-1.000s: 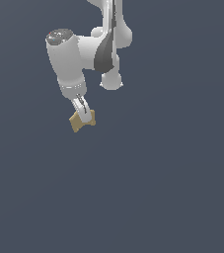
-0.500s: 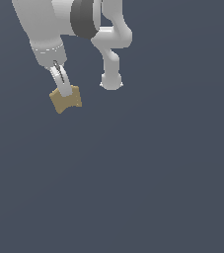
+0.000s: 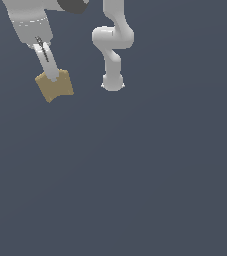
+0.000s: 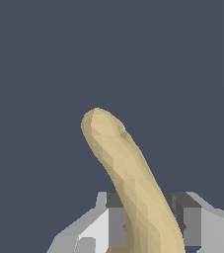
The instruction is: Pick up the object and move it to a goal position.
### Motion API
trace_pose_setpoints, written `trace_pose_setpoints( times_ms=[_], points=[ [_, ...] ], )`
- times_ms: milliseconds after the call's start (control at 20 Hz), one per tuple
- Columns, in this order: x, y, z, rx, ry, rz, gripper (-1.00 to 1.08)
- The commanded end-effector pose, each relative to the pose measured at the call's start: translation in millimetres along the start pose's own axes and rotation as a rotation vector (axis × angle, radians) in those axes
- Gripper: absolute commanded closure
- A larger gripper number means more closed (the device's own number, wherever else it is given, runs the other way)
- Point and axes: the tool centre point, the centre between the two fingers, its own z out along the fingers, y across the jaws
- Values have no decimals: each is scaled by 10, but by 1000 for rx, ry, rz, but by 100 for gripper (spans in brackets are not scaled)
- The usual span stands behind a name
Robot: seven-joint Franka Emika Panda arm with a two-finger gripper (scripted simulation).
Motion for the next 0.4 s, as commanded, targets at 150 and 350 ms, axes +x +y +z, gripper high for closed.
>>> trace_pose_setpoints(
  times_ms=[150,350],
  points=[
    [40,42,-101,-1,-1,-1,108],
    [39,28,-87,-1,0,-2,108]
  ],
)
